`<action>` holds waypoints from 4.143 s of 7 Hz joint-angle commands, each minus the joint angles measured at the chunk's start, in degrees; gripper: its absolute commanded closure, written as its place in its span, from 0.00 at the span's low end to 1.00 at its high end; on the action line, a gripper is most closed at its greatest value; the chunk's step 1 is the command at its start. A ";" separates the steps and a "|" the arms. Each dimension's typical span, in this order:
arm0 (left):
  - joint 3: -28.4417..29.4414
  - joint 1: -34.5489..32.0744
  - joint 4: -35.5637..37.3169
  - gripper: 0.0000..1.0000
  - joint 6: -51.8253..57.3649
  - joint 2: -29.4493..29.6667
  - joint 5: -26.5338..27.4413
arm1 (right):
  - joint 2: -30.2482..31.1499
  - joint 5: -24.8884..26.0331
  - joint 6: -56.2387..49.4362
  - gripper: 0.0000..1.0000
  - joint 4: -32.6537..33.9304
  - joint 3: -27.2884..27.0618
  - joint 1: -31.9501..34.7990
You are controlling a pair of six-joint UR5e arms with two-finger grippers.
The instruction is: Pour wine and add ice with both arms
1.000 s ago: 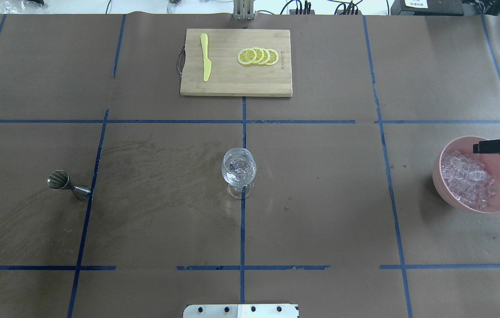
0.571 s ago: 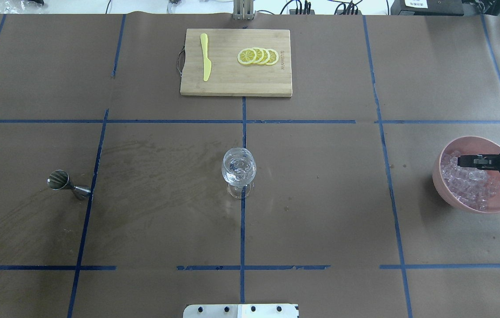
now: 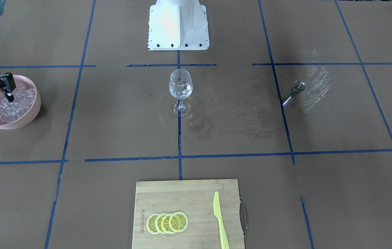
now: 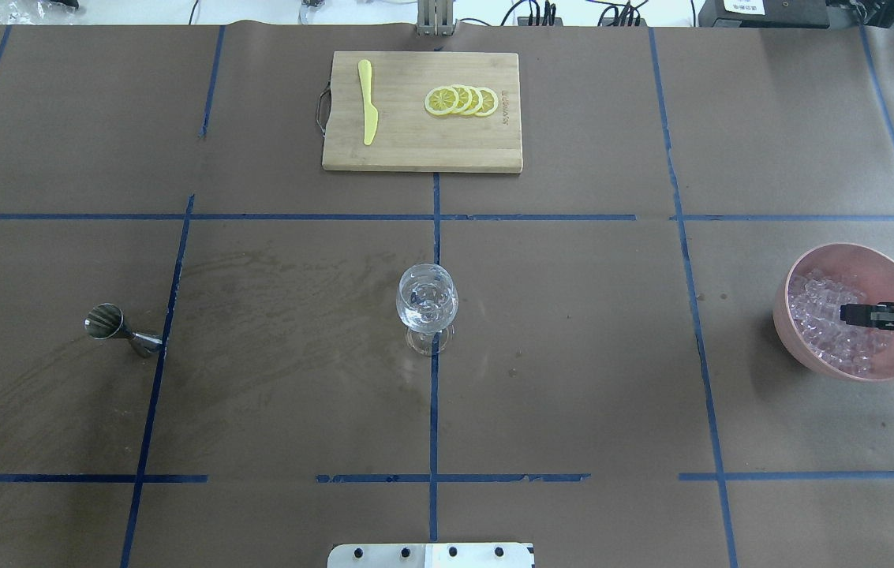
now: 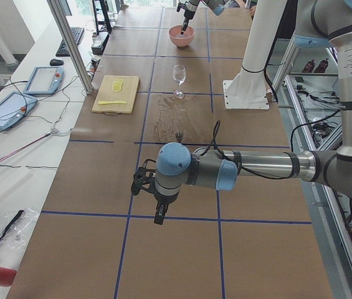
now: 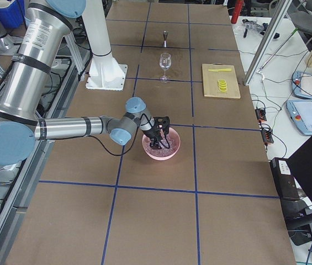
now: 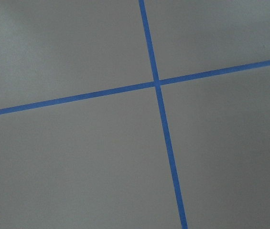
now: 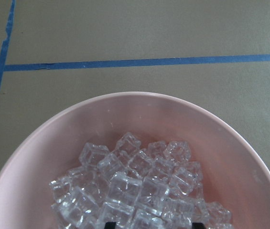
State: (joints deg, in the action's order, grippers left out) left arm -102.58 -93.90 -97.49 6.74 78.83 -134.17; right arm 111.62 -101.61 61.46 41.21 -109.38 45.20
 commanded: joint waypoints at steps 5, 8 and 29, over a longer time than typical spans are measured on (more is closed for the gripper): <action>0.10 0.03 0.02 0.00 0.03 0.01 0.05 | -0.35 0.71 0.16 0.48 -0.08 0.31 -1.25; 0.19 -0.06 0.02 0.00 0.03 0.01 0.05 | -0.26 0.89 -0.72 0.94 -0.08 0.13 -1.08; -1.57 0.03 0.02 0.00 0.03 0.88 -0.04 | -71.63 6.07 4.37 0.90 68.74 0.31 -20.50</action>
State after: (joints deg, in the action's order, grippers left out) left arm -104.22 -93.87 -97.53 6.77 79.71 -134.21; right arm 39.96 -95.59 65.77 109.41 -109.21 24.93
